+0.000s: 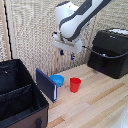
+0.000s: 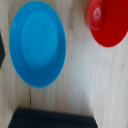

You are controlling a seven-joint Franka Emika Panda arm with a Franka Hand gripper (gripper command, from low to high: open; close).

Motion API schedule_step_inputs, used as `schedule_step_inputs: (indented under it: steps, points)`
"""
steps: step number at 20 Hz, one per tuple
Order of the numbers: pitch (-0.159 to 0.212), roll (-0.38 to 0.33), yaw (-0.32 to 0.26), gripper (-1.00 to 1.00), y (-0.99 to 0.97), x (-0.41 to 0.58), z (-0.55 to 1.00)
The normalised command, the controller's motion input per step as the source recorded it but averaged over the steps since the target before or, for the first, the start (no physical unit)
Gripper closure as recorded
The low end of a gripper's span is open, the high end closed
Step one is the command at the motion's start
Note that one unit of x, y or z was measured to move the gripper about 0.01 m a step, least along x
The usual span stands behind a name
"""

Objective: Gently grip the air fryer handle with your gripper and kindly pull it open by sliding your gripper away from the base. Gradually bring your gripper in line with the blue bowl and gently capture it, without tightening your grip too much. Securely place the blue bowl inside the opened air fryer with a steady position. Liberate your robot's gripper, and withdraw your gripper from the proximity of the air fryer.

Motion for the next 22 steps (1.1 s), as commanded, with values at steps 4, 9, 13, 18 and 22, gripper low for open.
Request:
schedule_step_inputs:
  steps: [4, 9, 13, 18, 22]
  points:
    - [-0.047, -0.375, 0.001, -1.00, 0.00, 0.003, -0.07]
    - [-0.028, -0.375, 0.036, -1.00, -0.01, 0.000, -0.11]
    - [-0.039, -0.375, 0.073, -1.00, -0.07, 0.000, -0.13]
    - [-0.029, -0.367, 0.139, -1.00, -0.23, 0.018, -0.29]
    - [0.000, -0.266, 0.172, -1.00, -0.41, 0.015, -0.35]
